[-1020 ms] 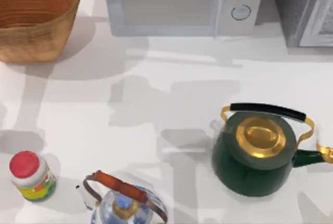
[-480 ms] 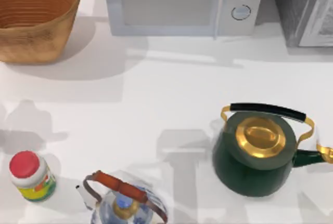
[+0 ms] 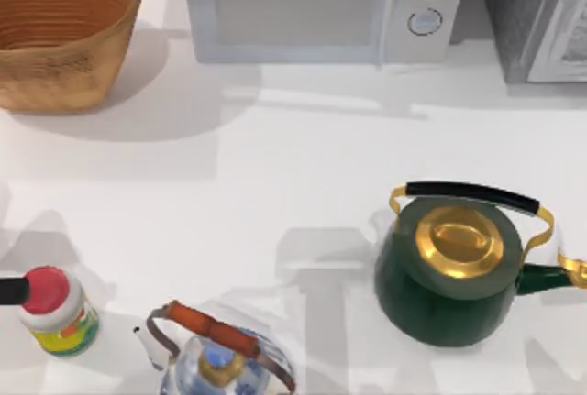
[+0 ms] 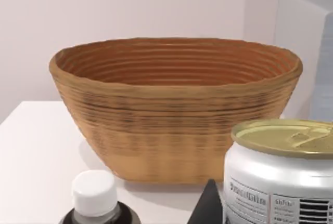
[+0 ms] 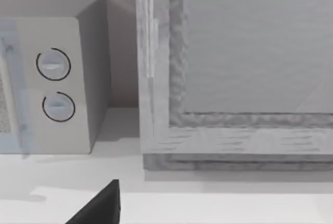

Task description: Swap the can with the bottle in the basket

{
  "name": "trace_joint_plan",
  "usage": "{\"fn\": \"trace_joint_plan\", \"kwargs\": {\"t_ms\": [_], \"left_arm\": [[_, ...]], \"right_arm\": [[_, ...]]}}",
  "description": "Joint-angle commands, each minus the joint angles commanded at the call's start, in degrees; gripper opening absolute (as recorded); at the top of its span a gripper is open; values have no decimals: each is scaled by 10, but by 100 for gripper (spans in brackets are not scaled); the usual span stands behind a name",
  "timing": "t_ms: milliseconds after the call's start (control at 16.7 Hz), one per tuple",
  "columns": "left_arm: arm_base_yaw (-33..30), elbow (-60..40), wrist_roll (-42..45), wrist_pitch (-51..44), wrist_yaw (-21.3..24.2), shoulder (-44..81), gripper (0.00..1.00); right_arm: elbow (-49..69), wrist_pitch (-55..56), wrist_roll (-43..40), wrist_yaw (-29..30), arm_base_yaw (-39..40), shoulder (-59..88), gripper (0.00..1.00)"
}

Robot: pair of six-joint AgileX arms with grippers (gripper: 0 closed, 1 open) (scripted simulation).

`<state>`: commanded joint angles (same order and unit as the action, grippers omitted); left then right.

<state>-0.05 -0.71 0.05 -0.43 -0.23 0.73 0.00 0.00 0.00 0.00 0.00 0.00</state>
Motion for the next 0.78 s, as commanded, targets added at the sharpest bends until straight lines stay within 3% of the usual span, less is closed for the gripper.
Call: {"fn": "trace_joint_plan", "kwargs": {"t_ms": [480,780], "left_arm": [[0,4,1,6,3,0,0],[-10,-52,1,69,47,102,0]], "right_arm": [[0,0,0,0,0,0,100],[0,0,0,0,0,0,100]]}}
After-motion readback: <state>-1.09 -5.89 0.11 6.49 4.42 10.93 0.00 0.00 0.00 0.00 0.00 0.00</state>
